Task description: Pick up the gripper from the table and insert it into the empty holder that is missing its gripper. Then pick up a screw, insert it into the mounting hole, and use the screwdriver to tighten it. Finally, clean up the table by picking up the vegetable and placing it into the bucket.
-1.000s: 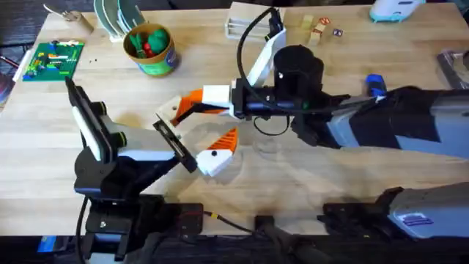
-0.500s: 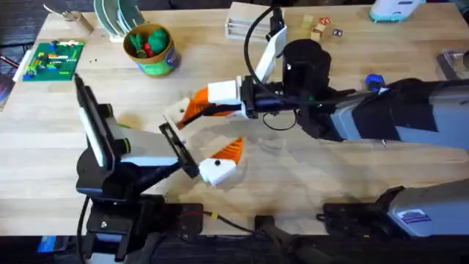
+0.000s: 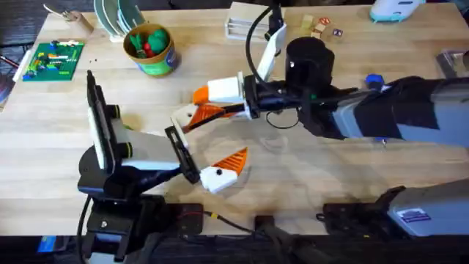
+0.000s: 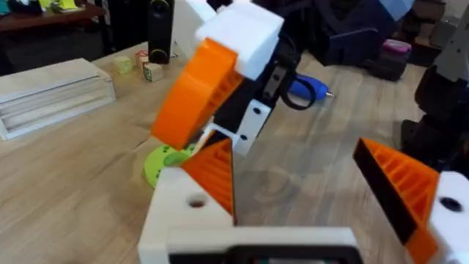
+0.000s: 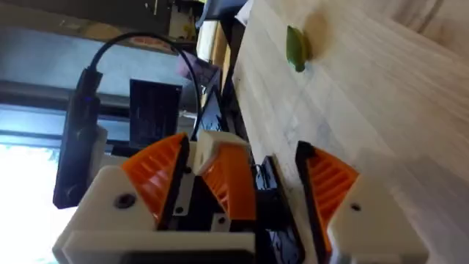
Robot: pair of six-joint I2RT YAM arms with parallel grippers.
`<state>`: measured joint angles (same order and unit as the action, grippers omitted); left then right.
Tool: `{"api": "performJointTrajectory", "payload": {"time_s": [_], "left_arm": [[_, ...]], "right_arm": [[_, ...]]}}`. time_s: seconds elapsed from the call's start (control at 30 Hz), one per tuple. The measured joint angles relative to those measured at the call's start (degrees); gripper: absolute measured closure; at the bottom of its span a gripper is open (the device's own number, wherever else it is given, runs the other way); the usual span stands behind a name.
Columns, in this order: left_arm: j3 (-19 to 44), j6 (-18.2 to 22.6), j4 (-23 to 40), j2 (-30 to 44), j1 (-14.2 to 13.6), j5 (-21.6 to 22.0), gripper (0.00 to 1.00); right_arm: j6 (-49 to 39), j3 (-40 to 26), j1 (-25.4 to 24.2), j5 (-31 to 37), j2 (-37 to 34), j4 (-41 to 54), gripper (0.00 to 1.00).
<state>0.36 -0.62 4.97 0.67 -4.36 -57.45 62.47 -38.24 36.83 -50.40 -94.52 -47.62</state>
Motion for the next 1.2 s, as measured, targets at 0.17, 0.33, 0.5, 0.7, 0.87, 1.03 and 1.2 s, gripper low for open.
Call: {"api": "performJointTrajectory", "payload": {"time_s": [0.17, 0.33, 0.5, 0.7, 0.87, 1.03, 1.2], "left_arm": [[0.00, 0.04, -0.02, 0.00, 0.00, -0.02, 0.008], [0.00, 0.17, -0.01, 0.00, 0.00, -0.02, 0.008], [0.00, 0.17, 0.00, 0.00, 0.00, -0.02, 0.008], [0.00, 0.17, 0.00, 0.00, 0.00, -0.04, 0.008], [0.00, 0.17, 0.00, 0.00, 0.00, -0.04, 0.008], [0.00, 0.18, 0.00, 0.00, 0.00, -0.04, 0.008], [0.00, 0.17, 0.00, 0.01, 0.00, -0.04, 0.008]], "right_arm": [[-3.38, 0.00, -3.63, 2.82, 0.00, 0.02, 0.094], [-11.14, -0.70, -8.77, 5.51, 0.00, 0.37, 0.087], [-36.83, -10.03, -14.22, 16.29, 10.69, 42.46, 0.080], [-49.16, -12.61, -7.09, 33.84, 15.34, 55.71, 0.077], [-52.92, -12.61, -1.50, 44.52, 13.60, 59.66, 0.077], [-53.98, -12.61, -0.26, 47.75, 12.27, 58.90, 0.075], [-54.02, -12.61, -0.18, 48.93, 10.33, 58.54, 0.075]]}}
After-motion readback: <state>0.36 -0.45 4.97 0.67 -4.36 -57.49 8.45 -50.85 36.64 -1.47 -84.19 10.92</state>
